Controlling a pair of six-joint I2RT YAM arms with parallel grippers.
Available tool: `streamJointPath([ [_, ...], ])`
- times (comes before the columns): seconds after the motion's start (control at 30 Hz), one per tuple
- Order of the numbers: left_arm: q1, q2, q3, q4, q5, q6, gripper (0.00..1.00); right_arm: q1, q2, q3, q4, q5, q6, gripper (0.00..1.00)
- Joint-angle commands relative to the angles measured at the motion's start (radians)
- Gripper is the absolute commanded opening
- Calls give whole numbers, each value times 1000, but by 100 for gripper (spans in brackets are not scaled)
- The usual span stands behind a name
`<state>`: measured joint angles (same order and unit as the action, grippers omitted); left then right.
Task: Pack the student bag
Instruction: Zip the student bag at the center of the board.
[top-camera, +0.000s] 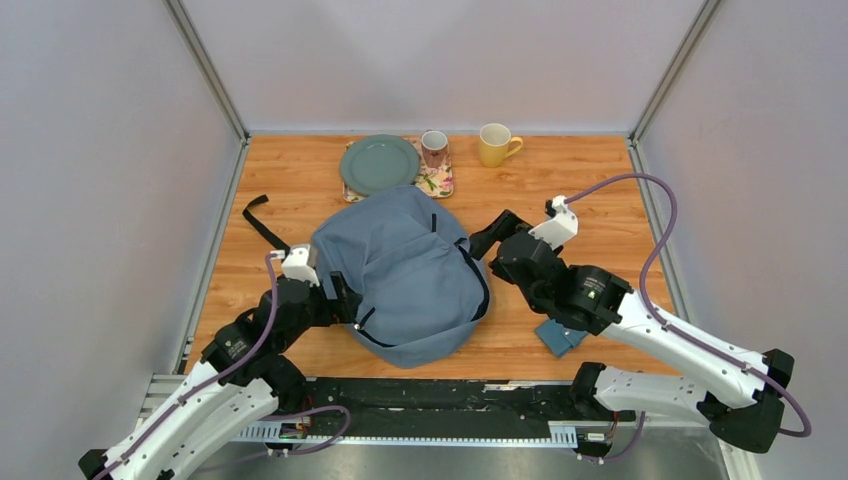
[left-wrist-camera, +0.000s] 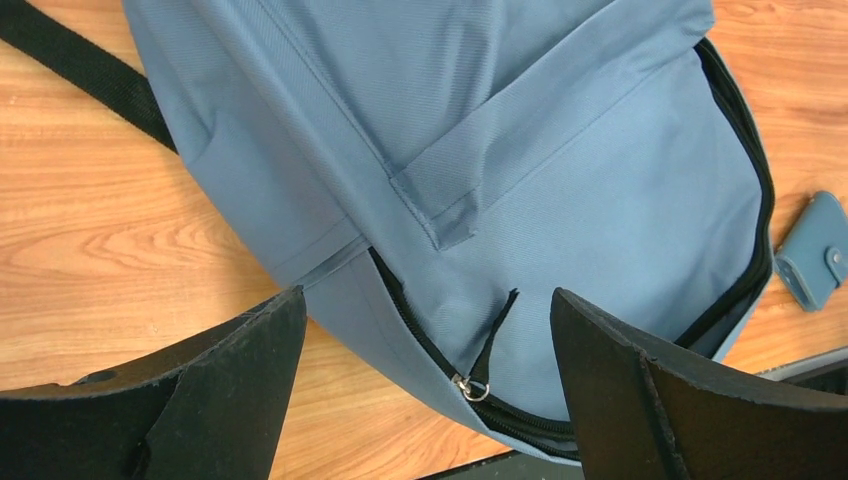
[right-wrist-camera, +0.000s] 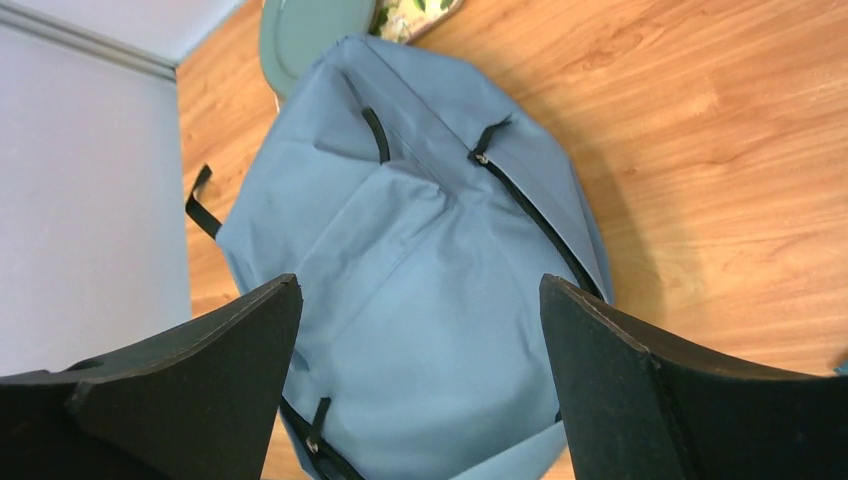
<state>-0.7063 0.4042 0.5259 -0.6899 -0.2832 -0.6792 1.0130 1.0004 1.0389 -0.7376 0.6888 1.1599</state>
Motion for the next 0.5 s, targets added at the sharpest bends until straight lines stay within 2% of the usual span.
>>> streamJointPath([
  [0.0, 2, 21, 85, -17, 27, 56, 98, 1, -2, 39, 78, 126, -15, 91],
  [0.23, 2, 4, 111, -37, 26, 104, 99, -20, 20, 105, 87, 201, -114, 91],
  [0.3, 2, -14, 95, -4, 9, 119, 99, -25, 26, 127, 127, 155, -210, 91],
  [0.47, 2, -140, -13, 128, -11, 99, 99, -27, 84, 121, 121, 47, -238, 90],
])
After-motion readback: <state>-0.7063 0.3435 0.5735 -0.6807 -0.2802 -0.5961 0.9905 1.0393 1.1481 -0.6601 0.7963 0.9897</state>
